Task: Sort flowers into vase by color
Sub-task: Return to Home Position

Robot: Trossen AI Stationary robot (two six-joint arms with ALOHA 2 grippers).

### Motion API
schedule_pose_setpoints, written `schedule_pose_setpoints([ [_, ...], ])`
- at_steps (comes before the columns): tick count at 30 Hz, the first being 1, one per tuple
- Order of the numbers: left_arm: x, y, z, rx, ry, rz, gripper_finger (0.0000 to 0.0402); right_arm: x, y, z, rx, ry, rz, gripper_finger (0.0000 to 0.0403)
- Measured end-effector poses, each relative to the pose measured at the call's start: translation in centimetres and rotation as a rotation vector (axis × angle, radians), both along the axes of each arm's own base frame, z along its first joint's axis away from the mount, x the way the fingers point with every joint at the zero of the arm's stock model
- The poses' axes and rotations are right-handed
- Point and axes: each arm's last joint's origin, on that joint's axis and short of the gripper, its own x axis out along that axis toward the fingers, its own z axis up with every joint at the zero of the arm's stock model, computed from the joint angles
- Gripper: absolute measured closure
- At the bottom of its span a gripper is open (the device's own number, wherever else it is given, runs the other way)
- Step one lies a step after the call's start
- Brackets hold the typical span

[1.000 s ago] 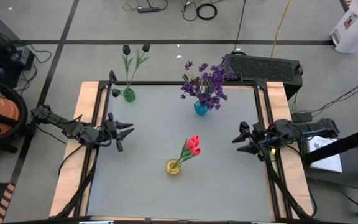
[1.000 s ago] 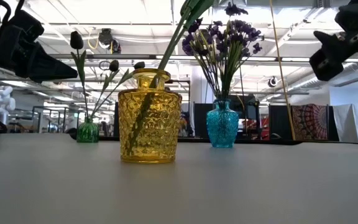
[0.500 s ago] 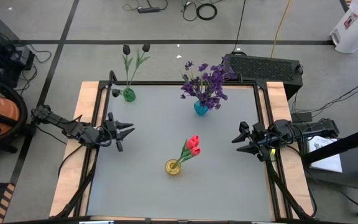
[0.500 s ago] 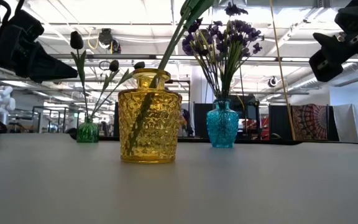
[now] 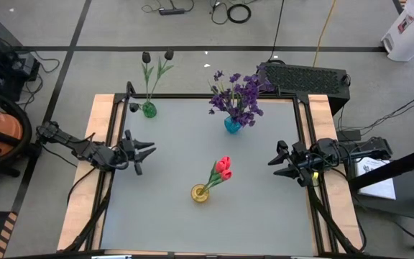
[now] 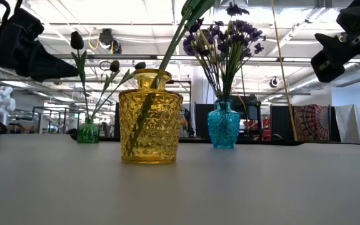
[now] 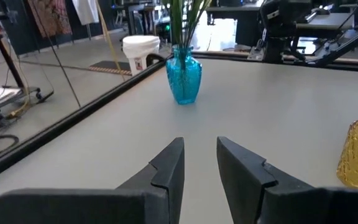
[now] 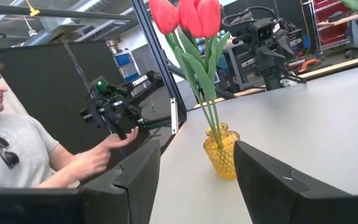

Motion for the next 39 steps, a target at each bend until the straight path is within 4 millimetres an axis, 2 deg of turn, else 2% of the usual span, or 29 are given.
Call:
schedule_pose_setpoints([
  [8,0.2,-0.1,1.5,0.068,-0.104,-0.015,0.0299,0.0,0.0,0.0,0.000,0.001,0.000,0.0206],
  [39,0.2,-0.1,1.4,0.071,-0.093,-0.015,0.0299,0.0,0.0,0.0,0.000,0.001,0.000,0.0206],
])
